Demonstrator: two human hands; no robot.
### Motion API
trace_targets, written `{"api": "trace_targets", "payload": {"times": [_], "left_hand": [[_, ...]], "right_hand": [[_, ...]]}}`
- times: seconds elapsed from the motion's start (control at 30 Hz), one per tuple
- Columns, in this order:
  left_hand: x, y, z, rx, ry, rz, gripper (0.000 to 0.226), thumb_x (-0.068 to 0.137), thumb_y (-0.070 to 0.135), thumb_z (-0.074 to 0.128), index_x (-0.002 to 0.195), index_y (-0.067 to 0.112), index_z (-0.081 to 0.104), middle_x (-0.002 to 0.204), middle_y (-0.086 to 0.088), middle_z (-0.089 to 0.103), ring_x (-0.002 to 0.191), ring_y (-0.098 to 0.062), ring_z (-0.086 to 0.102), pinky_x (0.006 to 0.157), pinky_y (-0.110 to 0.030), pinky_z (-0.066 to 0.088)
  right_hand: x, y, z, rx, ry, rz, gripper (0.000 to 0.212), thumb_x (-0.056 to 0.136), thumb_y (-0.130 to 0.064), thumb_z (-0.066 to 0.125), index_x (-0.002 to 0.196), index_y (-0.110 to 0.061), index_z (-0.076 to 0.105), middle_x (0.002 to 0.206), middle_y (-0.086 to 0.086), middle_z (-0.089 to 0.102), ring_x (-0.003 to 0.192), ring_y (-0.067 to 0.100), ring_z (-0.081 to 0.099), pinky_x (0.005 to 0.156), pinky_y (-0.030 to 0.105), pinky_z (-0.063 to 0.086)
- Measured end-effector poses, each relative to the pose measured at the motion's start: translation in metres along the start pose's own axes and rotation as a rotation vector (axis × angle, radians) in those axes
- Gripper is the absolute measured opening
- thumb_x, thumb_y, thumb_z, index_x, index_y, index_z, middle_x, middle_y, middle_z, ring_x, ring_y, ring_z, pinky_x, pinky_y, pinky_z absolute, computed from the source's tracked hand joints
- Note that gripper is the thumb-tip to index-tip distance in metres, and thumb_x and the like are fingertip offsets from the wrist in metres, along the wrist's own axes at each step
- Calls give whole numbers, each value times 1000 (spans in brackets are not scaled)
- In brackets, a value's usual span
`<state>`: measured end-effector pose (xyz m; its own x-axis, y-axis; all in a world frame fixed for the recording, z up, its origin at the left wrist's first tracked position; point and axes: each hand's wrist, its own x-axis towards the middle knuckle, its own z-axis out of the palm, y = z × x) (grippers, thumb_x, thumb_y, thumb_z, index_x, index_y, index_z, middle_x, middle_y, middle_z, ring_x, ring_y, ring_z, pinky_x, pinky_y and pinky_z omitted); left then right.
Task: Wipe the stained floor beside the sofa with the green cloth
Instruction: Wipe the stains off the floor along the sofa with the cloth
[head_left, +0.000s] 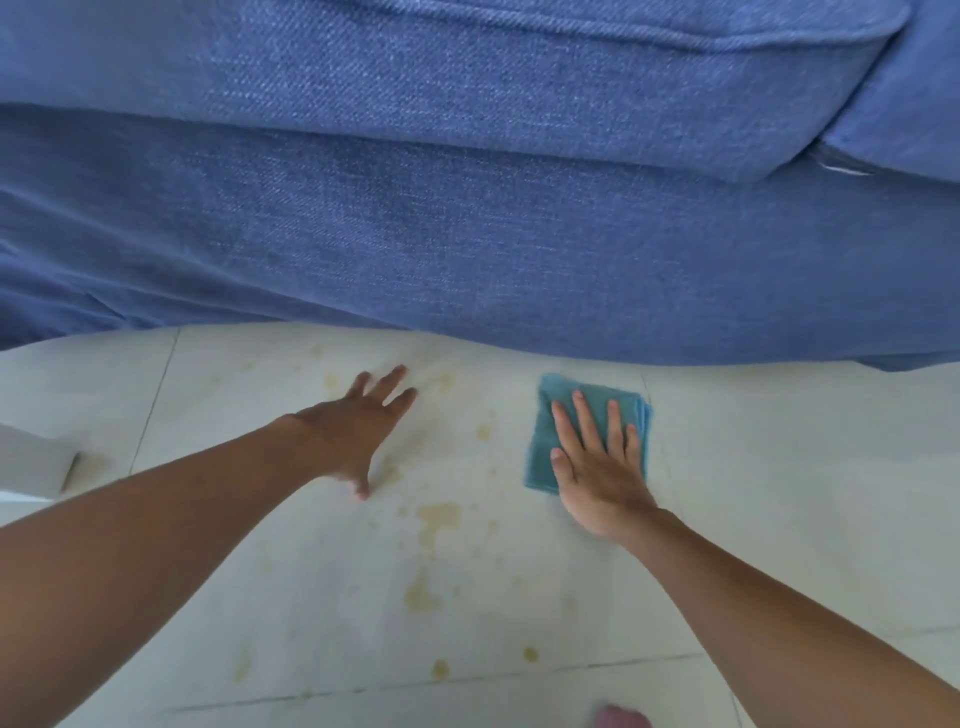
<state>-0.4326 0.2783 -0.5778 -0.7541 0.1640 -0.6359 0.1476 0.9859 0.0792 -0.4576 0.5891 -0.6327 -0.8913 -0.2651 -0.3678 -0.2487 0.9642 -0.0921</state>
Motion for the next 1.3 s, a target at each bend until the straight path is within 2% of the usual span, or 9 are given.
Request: {"api": "trace_targets", "payload": {"times": [0.2, 0.37, 0.53, 0.7, 0.83, 1.0, 1.13, 1.2, 1.3], "left_hand": [[-18, -2, 11, -26, -51, 55, 135, 67, 34, 90, 157, 33, -11, 163, 11, -28, 153, -26, -15, 114, -53, 37], [-37, -6, 28, 67, -91, 77, 142, 65, 42, 89, 155, 29, -20, 160, 6, -35, 151, -29, -22, 116, -55, 31], [-43, -6, 30, 54, -85, 45, 142, 66, 42, 89, 155, 28, -21, 160, 5, -37, 151, -30, -22, 116, -63, 25], [-55, -14, 40, 34, -103, 56, 146, 64, 44, 90, 153, 30, -24, 157, 6, -41, 150, -28, -24, 117, -63, 23], [-70, -14, 53, 35, -86, 22, 146, 65, 43, 89, 154, 28, -25, 155, 5, -45, 148, -30, -29, 117, -67, 16], [-81, -20, 59, -43, -31, -16, 138, 72, 44, 85, 154, 26, -24, 155, 6, -44, 147, -30, -30, 119, -66, 12], [-88, -25, 62, -43, -87, -41, 139, 70, 49, 84, 155, 24, -23, 156, 5, -42, 148, -31, -28, 117, -67, 12], [-93, -26, 67, -46, -89, -39, 139, 70, 49, 84, 155, 24, -23, 157, 6, -42, 149, -31, -27, 118, -67, 12], [-101, -29, 70, 4, -102, -31, 137, 72, 49, 83, 154, 24, -24, 157, 4, -41, 149, -32, -26, 118, -67, 13]], "right_hand": [[-65, 48, 19, -33, 3, 257, 78, 82, -51, -14, 157, -29, -10, 166, -2, -17, 152, 35, -12, 121, 53, -1], [-109, 19, 48, -97, 38, -5, 63, 98, -42, 22, 158, -26, 14, 167, 4, 14, 150, 42, 11, 117, 56, 8], [-127, 29, 59, -30, 156, 199, 62, 100, -44, 16, 156, -20, 22, 164, 7, 24, 145, 46, 24, 113, 59, 19], [-119, -16, 58, -103, 69, -29, 64, 100, -46, 11, 156, -20, 26, 166, 7, 18, 148, 46, 18, 115, 58, 10], [-127, -19, 62, -54, 136, 124, 65, 100, -47, 9, 156, -17, 23, 163, 12, 25, 147, 46, 21, 114, 59, 16], [-147, -56, 67, -82, 5, -186, 66, 98, -50, 10, 154, -23, 31, 163, 7, 27, 145, 46, 27, 112, 58, 19], [-142, -45, 63, -47, 84, -33, 67, 99, -51, 8, 154, -20, 29, 163, 10, 27, 147, 44, 25, 115, 58, 19], [-164, -64, 71, 0, -12, -145, 65, 97, -51, 13, 151, -23, 35, 159, 12, 35, 143, 46, 32, 111, 61, 24], [-142, -61, 59, -118, -15, -344, 60, 99, -50, 25, 157, -33, 23, 166, 1, 17, 152, 36, 14, 115, 55, 15]]}}
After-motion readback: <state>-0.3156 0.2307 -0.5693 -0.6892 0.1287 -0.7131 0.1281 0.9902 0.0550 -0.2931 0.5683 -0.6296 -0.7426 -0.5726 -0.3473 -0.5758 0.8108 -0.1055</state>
